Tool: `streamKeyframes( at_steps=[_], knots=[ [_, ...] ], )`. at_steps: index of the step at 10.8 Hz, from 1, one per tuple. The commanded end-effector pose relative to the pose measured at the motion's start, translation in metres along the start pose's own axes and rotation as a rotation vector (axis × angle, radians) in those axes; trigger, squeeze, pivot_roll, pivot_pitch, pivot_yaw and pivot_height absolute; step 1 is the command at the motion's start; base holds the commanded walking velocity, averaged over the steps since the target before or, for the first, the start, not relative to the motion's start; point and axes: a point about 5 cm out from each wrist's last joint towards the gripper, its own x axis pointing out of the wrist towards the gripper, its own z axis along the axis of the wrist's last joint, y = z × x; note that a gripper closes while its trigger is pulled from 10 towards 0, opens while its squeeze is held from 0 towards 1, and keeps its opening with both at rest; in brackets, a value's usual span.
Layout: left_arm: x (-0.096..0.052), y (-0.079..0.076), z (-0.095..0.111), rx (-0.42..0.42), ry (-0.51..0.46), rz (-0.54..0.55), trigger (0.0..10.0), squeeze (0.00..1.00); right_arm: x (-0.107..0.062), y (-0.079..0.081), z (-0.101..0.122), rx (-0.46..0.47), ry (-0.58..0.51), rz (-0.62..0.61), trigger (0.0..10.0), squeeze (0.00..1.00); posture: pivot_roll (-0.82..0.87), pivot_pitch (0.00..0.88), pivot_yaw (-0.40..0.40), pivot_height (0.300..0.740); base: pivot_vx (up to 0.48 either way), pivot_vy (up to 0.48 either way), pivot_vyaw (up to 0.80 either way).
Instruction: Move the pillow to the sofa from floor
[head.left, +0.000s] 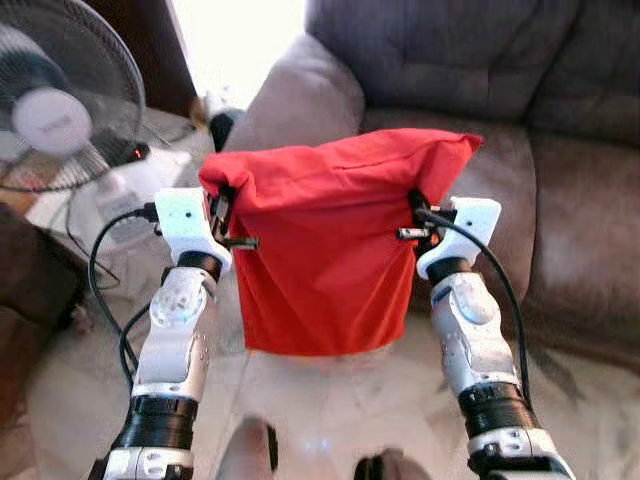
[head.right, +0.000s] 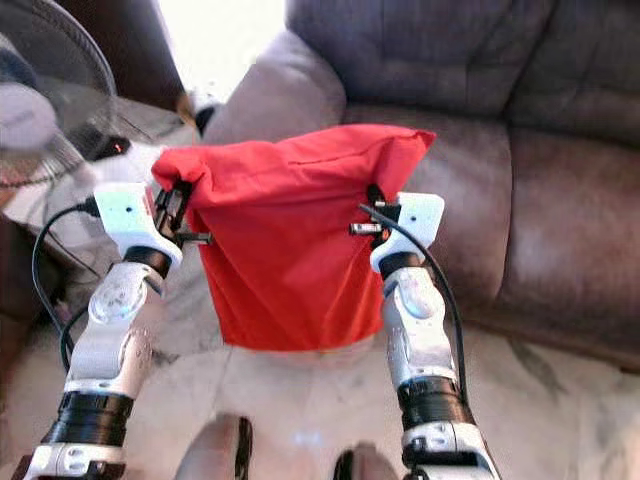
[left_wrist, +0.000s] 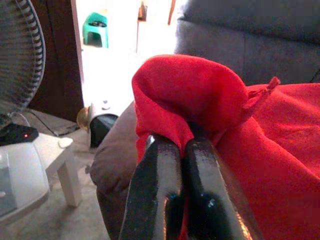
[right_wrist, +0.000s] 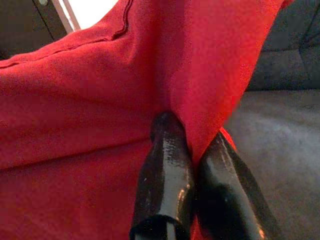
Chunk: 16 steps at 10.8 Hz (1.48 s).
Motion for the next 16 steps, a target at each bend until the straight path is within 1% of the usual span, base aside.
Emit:
streamKeyframes(
  at_steps=[1,6,10,11,15,16],
  knots=[
    [0.0030,0.0031,0.0129,0.000,-0.078,0.009,10.0,0.00,0.0044,-0.0017,0.0177,0.000,-0.094,-0.005,10.0,0.00,0.18,0.134,-0.025,0.740,0.000,0.000,0.00],
    [0.0034,0.0029,0.0127,0.002,-0.068,-0.018,10.0,0.00,0.0036,0.0010,0.0172,-0.003,-0.101,0.009,10.0,0.00,0.19,0.145,-0.021,0.740,0.000,0.000,0.00],
    [0.0027,0.0023,0.0114,0.008,-0.057,-0.027,10.0,0.00,0.0033,-0.0006,0.0142,-0.003,-0.084,-0.006,10.0,0.00,0.19,0.152,-0.021,0.740,0.000,0.000,0.00],
    [0.0018,0.0027,0.0100,0.008,-0.052,-0.026,10.0,0.00,0.0034,-0.0005,0.0105,-0.008,-0.059,-0.014,10.0,0.00,0.19,0.158,-0.023,0.740,0.000,0.000,0.00],
    [0.0013,0.0021,0.0074,0.027,-0.040,-0.029,10.0,0.00,0.0025,0.0013,0.0090,0.013,-0.054,-0.006,10.0,0.00,0.19,0.164,-0.027,0.740,0.000,0.000,0.00],
    [0.0010,0.0025,0.0074,0.034,-0.041,-0.026,10.0,0.00,0.0030,0.0012,0.0080,0.024,-0.044,-0.010,10.0,0.00,0.19,0.165,-0.028,0.740,0.000,-0.247,-0.54]
  ],
)
